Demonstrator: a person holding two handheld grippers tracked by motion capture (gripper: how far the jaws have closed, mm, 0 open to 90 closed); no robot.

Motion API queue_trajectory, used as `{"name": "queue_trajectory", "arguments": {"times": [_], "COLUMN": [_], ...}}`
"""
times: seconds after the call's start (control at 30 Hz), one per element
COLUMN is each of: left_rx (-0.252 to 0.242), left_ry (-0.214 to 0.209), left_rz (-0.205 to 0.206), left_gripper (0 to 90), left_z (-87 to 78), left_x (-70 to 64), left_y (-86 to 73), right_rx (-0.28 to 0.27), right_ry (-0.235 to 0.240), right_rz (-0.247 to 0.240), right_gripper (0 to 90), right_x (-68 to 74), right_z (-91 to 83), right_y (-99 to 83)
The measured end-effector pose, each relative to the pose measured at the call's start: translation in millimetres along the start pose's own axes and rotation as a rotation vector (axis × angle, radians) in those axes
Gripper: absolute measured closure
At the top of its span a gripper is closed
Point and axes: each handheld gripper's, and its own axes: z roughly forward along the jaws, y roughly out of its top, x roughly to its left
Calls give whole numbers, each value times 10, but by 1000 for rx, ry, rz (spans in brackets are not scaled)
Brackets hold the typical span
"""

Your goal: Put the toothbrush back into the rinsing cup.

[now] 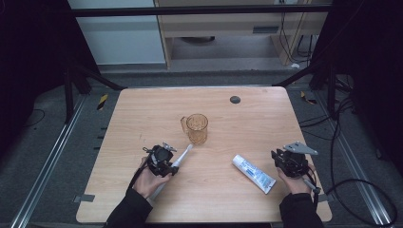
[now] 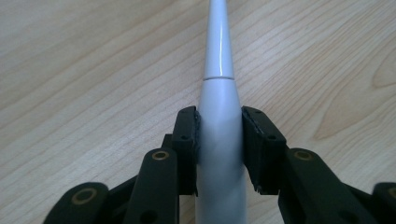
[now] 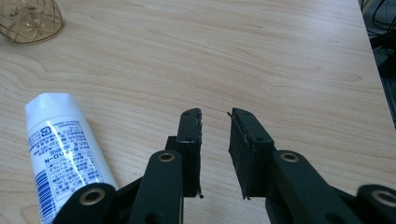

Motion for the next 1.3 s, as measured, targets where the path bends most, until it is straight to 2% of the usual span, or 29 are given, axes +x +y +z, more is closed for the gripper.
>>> {"name": "queue_trajectory", "arguments": {"times": [0.17,0.5,0.63,0.97,1.1,1.3], "left_rx": [-71,-213,-291,-431,-476,-528], "left_ry": [8,41,68,127,139,156], "left_rz": [-10,-51,-59,-91,-109,-125], "left_gripper": [668,669,669,669,669,669], "left_z": [-174,-521,-657,-928,-991,-978], "left_x": [24,186,218,341,393,434], "left_y": [-27,-21,2,93,148,247], "right_rx": [-6,-3,-4,-16,-20,-24], "right_ry": [-1,-1,-1,-11,-12,-16], "right_rz": [-6,-5,-3,-4,-4,-8], "right_gripper": [735,734,733,712,699,668], "right_x": [-5,-5,-3,5,9,3], "right_z": [-5,4,2,5,8,18], "right_y": [-2,-6,-5,-5,-6,-10]}}
